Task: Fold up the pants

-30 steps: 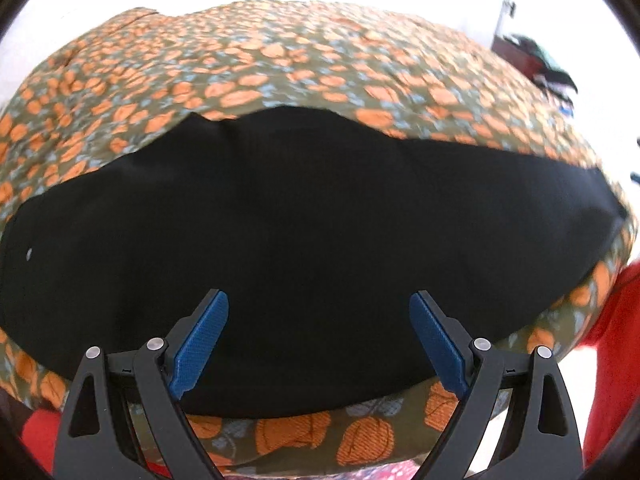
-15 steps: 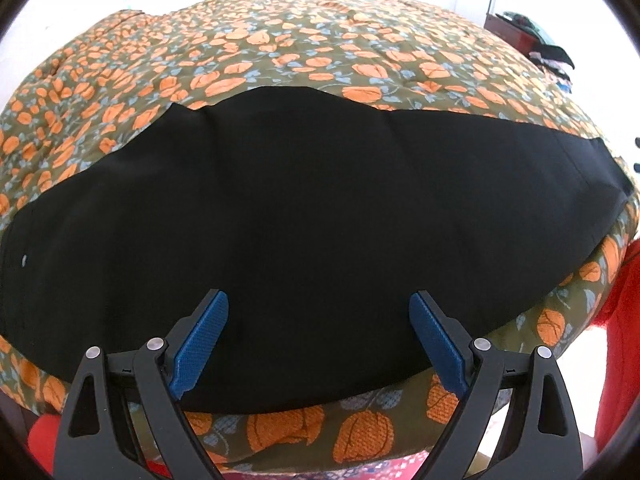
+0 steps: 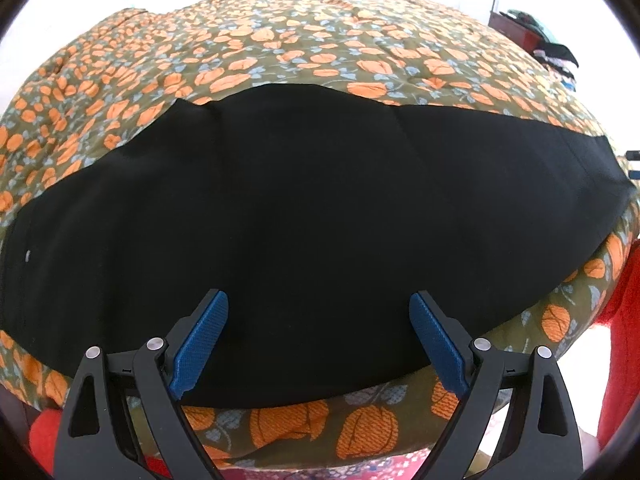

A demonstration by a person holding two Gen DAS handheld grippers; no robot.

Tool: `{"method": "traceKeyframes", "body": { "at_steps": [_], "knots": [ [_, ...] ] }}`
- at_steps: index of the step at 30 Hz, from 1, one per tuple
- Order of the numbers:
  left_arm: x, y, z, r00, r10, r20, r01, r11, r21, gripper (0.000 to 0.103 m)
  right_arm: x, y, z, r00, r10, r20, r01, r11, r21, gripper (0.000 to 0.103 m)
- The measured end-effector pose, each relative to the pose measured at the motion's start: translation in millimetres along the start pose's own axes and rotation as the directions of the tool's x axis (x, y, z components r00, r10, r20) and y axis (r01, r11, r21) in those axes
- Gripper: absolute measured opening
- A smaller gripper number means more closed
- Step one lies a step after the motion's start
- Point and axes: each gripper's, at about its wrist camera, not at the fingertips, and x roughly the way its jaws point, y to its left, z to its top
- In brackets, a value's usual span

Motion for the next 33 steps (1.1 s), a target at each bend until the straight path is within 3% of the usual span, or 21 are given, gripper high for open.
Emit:
{"method": "traceKeyframes", "body": {
  "at_steps": [4,6,11,15,23,26,33],
  "knots": [
    [3,2,1,1.0,-0.001,-0.003,0.001,1.0,-0.018,0.093,-8,-9,-1,1.0,0.018,-0.017,-0.017,0.999,0.041,0.074],
    [3,2,1,1.0,0.0,-0.003,0.0,1.0,-0.016,0.093,-9,-18,-9,0.999,0.031,-0.029,-0.028,0.994,0.102,0.074],
    [4,1,1,1.0,0.004,-0.005,-0.004,1.0,-0.009,0.093,-4,-32,-37,0.984,0.179,-0.013,-0.169,0.949,0.267,0.074],
    [5,1,1,1.0,0.004,-0.006,-0.004,1.0,-0.01,0.093,13,-30,-51,0.97,0.243,-0.008,-0.225,0.911,0.345,0.074],
    [5,3,-1,1.0,0.005,-0.011,-0.005,1.0,-0.006,0.094,28,-50,-51,0.956,0.259,0.136,-0.292,0.862,0.413,0.071],
    [7,5,-1,1.0,-0.001,-0.019,0.001,1.0,-0.019,0.094,34,-52,-49,0.969,0.223,0.107,-0.248,0.872,0.423,0.064],
    [8,10,0,1.0,-0.008,-0.023,0.007,0.999,-0.037,0.095,48,-41,-44,0.98,0.146,0.136,-0.189,0.896,0.402,0.062]
  ]
}}
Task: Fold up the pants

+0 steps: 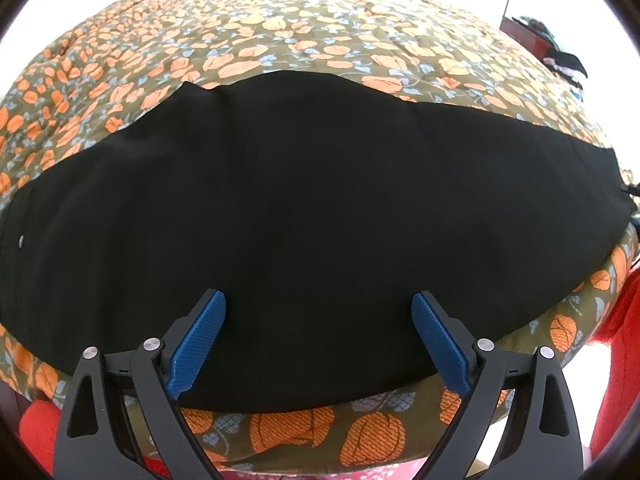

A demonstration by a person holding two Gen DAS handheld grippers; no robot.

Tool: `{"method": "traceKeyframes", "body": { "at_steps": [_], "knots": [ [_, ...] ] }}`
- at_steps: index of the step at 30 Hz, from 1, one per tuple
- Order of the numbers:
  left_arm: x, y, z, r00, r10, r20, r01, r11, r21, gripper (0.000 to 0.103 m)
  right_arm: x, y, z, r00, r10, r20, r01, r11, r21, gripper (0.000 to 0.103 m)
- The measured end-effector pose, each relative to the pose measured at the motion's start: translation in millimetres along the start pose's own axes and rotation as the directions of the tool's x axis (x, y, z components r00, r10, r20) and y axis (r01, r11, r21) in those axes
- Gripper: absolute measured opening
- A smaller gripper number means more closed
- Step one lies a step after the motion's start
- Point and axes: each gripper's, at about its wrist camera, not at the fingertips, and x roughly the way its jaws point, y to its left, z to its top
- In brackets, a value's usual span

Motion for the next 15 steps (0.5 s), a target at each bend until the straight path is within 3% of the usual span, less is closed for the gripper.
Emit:
{"method": "traceKeyframes", "body": {
  "at_steps": [1,3,6,10,15],
  "knots": [
    [0,1,0,1.0,0.0,0.0,0.0,1.0,0.0,0.095,0,1,-2,1.0,-0.004,0.01,0.004,1.0,-0.006,0.06],
    [-1,2,0,1.0,0.0,0.001,0.0,1.0,-0.004,0.095,-5,5,-5,0.999,-0.027,0.035,0.029,0.999,-0.032,0.036],
    [-3,6,1,1.0,-0.002,0.005,0.002,1.0,-0.025,0.095,-21,6,-8,0.996,0.061,0.065,-0.06,0.998,-0.009,0.021],
    [-11,14,4,0.998,-0.045,0.033,0.047,0.996,-0.082,0.095,-49,28,-19,0.977,0.189,0.095,-0.185,0.981,-0.052,0.019],
    [-16,33,9,0.994,-0.092,0.062,0.102,0.979,-0.178,0.095,-59,89,-49,0.933,0.36,0.022,-0.355,0.927,-0.125,0.017]
  ]
}}
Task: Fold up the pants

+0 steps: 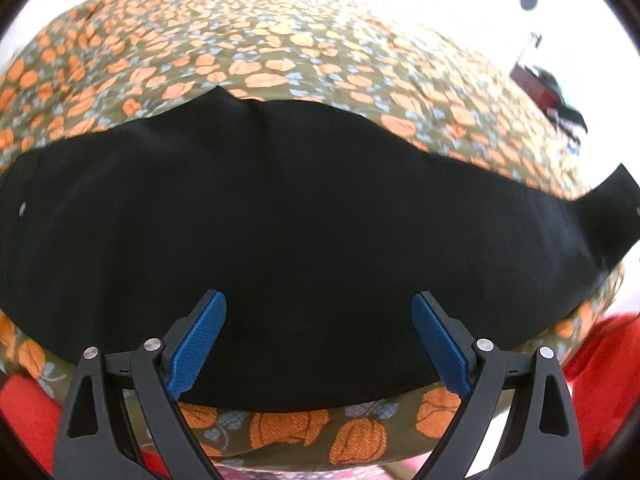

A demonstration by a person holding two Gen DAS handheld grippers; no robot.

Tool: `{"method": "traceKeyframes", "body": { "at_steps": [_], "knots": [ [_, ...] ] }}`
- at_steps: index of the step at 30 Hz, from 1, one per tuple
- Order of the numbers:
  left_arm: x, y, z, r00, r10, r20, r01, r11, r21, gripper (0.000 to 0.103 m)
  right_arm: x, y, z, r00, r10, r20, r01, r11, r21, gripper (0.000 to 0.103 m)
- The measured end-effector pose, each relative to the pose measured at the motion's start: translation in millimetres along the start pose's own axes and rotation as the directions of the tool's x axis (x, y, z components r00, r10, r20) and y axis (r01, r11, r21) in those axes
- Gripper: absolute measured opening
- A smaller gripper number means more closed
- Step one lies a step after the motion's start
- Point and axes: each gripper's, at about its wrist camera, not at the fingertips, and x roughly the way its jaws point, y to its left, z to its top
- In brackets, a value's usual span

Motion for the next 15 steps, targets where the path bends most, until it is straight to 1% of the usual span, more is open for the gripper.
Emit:
{"method": "traceKeyframes", "body": {
  "at_steps": [1,3,6,9,11,13,14,15],
  "knots": [
    [-1,4,1,1.0,-0.008,0.001,0.008,1.0,-0.023,0.095,0,6,-3,1.0,0.025,-0.012,-0.025,1.0,-0.003,0.017],
    [-2,15,1,1.0,-0.027,0.004,0.027,0.997,-0.075,0.095,20,33,-16,0.996,0.072,-0.048,-0.074,0.997,-0.025,0.017],
    [-5,28,1,0.999,-0.041,0.011,0.042,0.992,-0.119,0.094,65,72,-44,0.985,0.112,-0.13,-0.121,0.99,-0.066,0.017],
    [-8,34,-1,0.999,-0.034,0.024,0.037,0.989,-0.141,0.095,119,111,-86,0.971,0.073,-0.226,-0.112,0.98,-0.165,0.017],
    [-11,42,-3,0.999,-0.038,0.032,0.043,0.985,-0.168,0.094,155,134,-124,0.952,0.052,-0.301,-0.126,0.965,-0.23,0.017],
    [-13,48,-4,0.998,-0.044,0.034,0.05,0.98,-0.192,0.094,183,152,-162,0.934,0.013,-0.356,-0.133,0.94,-0.315,0.017],
    [-13,53,-5,0.998,-0.048,0.035,0.054,0.976,-0.21,0.094,194,158,-181,0.927,-0.016,-0.374,-0.133,0.921,-0.367,0.017],
    [-13,57,-5,0.998,-0.049,0.037,0.056,0.973,-0.222,0.094,207,164,-203,0.92,-0.062,-0.386,-0.123,0.891,-0.438,0.019]
  ]
}}
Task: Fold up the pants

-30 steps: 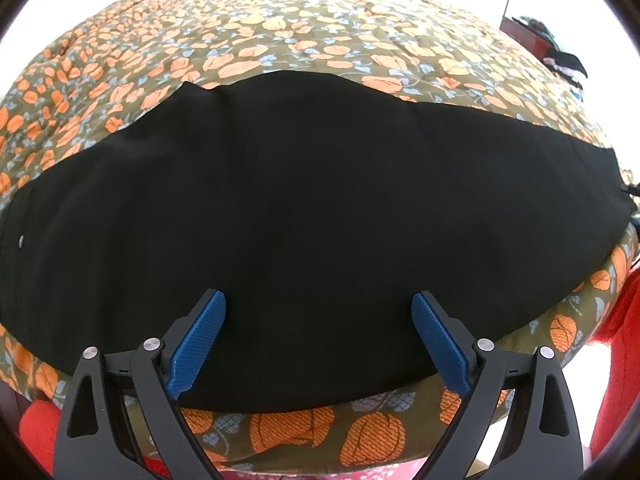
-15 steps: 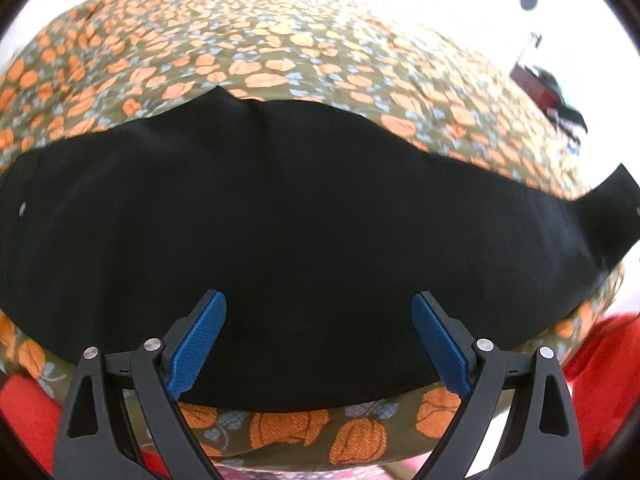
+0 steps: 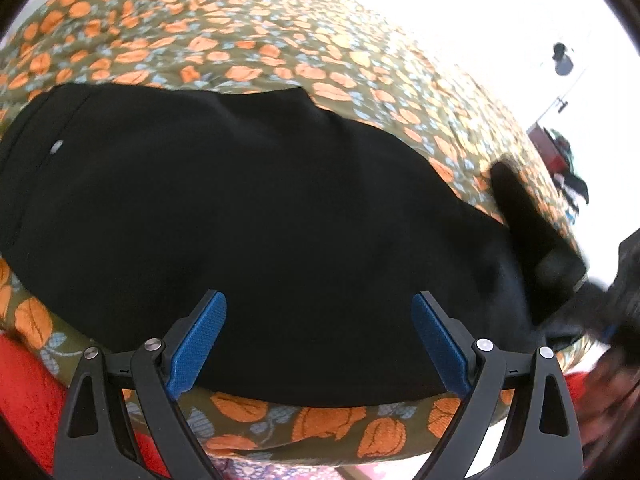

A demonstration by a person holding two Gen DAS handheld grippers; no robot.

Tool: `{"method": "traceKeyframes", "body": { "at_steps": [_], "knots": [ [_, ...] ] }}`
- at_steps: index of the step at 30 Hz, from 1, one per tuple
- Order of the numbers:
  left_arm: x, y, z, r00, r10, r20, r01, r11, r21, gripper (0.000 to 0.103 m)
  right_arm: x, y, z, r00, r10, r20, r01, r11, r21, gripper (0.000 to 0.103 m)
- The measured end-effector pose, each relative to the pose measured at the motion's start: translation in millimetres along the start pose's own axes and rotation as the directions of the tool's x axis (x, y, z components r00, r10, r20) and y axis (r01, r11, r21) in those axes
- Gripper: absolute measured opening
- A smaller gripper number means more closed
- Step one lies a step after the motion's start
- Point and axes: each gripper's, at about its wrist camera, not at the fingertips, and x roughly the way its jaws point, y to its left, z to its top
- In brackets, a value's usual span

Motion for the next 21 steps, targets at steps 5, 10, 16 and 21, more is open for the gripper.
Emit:
{"method": "traceKeyframes", "body": {
  "at_steps": [5,10,16,21],
  "knots": [
    [-9,11,1,1.0,-0.018,0.02,0.019,0.999,-0.051,0.094,56,27,-54,0.957,-0.207,-0.202,0.128,0.929,-0.348,0.055],
    [-28,-13,1,0.983,-0.17,0.074,0.169,0.985,0.02,0.093,-15,33,-74,0.95,-0.292,-0.108,0.182,0.804,-0.567,0.08],
    [-1,-81,-4,0.946,-0.318,-0.055,0.323,0.932,0.163,0.053,-86,14,-80,0.945,-0.326,0.018,0.279,0.776,-0.566,0.084],
    [31,-109,-7,0.956,-0.259,-0.137,0.285,0.93,0.231,0.032,-92,11,-78,0.946,-0.323,0.029,0.294,0.815,-0.499,0.084]
  ]
}}
